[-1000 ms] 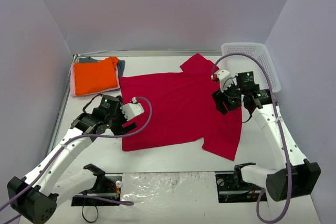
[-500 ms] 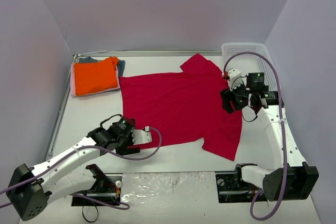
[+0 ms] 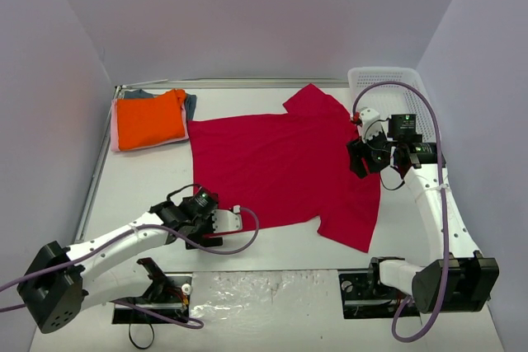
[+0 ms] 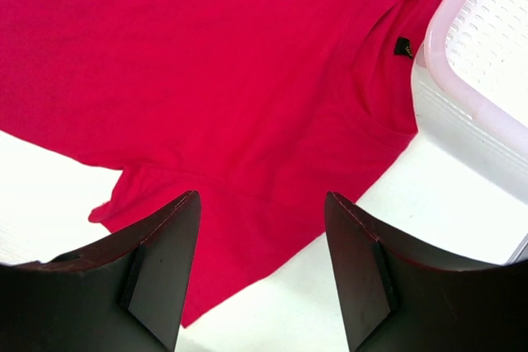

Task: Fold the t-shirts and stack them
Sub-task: Move the tshirt to the center of the board

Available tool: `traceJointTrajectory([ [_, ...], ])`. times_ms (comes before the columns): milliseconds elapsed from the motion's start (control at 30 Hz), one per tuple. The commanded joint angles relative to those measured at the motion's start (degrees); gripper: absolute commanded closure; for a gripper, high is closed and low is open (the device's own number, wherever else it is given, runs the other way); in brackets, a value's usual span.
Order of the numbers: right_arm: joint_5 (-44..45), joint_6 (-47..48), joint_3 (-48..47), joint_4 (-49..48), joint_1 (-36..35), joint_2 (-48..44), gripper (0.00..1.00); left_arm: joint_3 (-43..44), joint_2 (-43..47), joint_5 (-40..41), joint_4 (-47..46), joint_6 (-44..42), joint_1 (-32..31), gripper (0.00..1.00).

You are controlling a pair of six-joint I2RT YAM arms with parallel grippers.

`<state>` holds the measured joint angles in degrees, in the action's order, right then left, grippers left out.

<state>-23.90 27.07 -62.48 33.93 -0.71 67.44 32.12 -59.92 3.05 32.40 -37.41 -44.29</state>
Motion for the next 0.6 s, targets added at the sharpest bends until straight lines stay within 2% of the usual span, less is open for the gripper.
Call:
traceJointTrajectory([
  [0,-0.7,-0.6,0.3,-0.4,0.4,0.6,0.43,0.7,-0.1,0.6,-0.1,-1.1,-0.4,0.06],
  [367,0.5,-0.9,0.5,-0.8,0.4,0.9,0.43,1.4,-2.8,0.0,0.6,-2.7,-0.3,0.06],
  [567,2.0,-1.1,0.3,-0.7,0.4,0.7,0.42,4.0,-7.4,0.0,2.1,-2.6,-0.3,0.06],
])
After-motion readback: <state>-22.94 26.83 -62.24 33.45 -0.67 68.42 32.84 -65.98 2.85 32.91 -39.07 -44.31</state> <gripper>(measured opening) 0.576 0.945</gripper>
